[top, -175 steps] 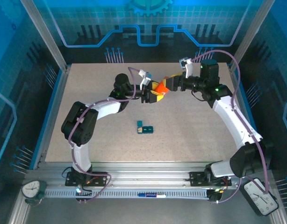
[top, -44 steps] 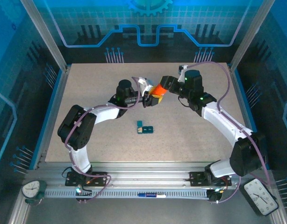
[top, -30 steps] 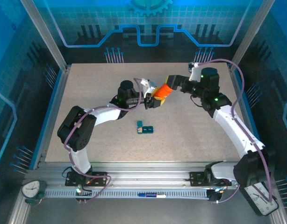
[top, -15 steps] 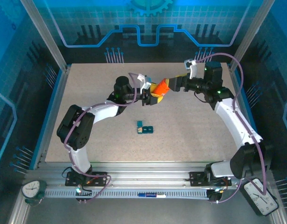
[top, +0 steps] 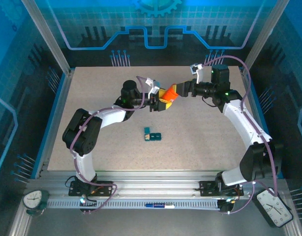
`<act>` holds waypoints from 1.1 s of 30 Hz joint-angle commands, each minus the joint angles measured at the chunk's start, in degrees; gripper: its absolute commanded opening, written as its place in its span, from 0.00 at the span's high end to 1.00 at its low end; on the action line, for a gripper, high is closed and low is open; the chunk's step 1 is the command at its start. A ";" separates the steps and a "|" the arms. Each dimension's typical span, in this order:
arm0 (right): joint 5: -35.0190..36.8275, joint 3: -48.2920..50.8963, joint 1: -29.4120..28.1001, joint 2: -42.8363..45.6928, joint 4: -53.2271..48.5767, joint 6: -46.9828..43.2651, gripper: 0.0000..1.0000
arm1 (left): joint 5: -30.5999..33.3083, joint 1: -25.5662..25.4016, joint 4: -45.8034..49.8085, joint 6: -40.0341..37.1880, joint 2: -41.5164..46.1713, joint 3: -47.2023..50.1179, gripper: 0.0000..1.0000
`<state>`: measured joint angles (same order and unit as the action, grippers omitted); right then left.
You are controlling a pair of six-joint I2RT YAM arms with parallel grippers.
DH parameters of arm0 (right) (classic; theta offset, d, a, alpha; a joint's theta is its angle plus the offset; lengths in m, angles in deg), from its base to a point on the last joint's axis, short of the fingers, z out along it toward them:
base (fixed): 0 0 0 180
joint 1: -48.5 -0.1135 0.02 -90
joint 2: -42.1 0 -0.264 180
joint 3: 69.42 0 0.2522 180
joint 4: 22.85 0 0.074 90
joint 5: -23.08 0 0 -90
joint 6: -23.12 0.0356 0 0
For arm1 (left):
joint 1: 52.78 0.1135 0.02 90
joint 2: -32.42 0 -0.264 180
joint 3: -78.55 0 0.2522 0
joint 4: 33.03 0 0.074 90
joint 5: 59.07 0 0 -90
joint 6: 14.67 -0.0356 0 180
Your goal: Sort the pills into containers
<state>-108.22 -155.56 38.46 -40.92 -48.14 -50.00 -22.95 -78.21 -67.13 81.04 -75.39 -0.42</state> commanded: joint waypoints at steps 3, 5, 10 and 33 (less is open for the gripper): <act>-2.47 -0.75 -0.36 -0.39 1.72 1.00 0.25 | -2.11 0.35 -1.88 -0.03 0.14 -2.35 1.00; -2.79 -0.49 -0.41 -0.43 2.15 1.30 0.26 | -2.10 0.21 -1.85 0.05 0.22 -2.37 1.00; -3.20 -0.03 -0.93 -0.08 2.74 2.01 0.32 | -2.19 0.26 -1.86 0.16 0.49 -2.29 1.00; -2.06 2.01 -2.75 -0.39 2.63 2.38 0.59 | -2.21 0.23 -1.29 0.07 1.88 -2.29 1.00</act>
<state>-109.73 -155.06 36.99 -41.19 -45.56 -47.74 -23.61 -78.17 -67.06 81.04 -75.41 -0.75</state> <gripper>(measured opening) 0.469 0.527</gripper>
